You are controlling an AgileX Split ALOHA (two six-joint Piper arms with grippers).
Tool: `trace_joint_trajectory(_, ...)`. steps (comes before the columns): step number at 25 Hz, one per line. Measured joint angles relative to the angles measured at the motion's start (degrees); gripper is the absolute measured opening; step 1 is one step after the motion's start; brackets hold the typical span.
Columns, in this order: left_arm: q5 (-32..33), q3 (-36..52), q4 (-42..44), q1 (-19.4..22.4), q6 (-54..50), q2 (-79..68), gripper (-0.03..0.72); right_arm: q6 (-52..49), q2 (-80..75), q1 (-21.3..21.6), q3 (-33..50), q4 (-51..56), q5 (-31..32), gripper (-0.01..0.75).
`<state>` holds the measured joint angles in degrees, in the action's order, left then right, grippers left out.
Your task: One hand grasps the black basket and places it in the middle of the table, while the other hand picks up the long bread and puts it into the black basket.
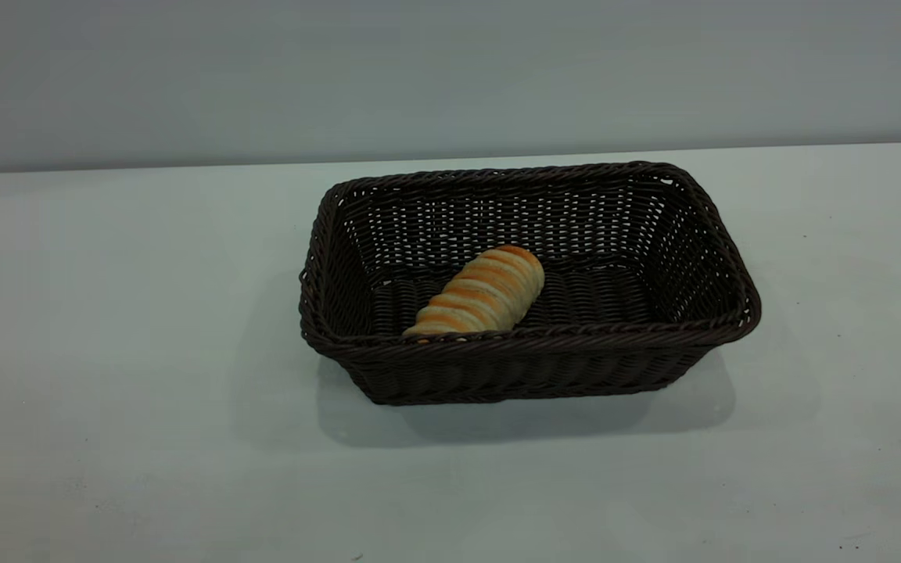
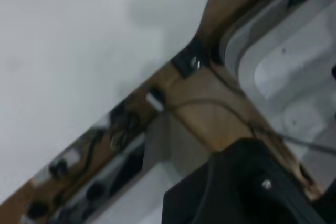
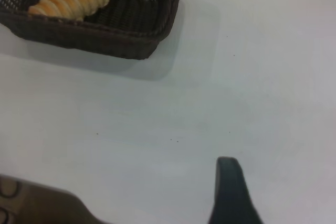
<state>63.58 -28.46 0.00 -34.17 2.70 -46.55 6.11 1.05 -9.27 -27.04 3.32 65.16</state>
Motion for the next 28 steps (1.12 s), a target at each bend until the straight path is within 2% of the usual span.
trace_joint_trajectory(14, 0.0, 0.6, 0.0, 0.0, -1.0, 34.6, 0.593, 0.0, 0.1, 0.0, 0.0, 0.0, 0.0, 0.5)
trace_joint_trajectory(22, 0.8, 0.6, 0.0, 0.4, -1.0, 47.0, 0.593, 0.0, 0.1, 1.0, 0.0, 0.1, 0.0, 0.5)
trace_joint_trajectory(24, 1.0, 0.6, 0.0, 3.7, -1.0, 47.7, 0.593, 0.0, 0.1, 2.5, 0.0, 0.1, 0.0, 0.5)
trace_joint_trajectory(28, 1.1, 0.6, 0.0, 18.1, -1.0, 47.9, 0.593, 0.0, 0.1, 3.8, 0.0, 0.1, 0.0, 0.5)
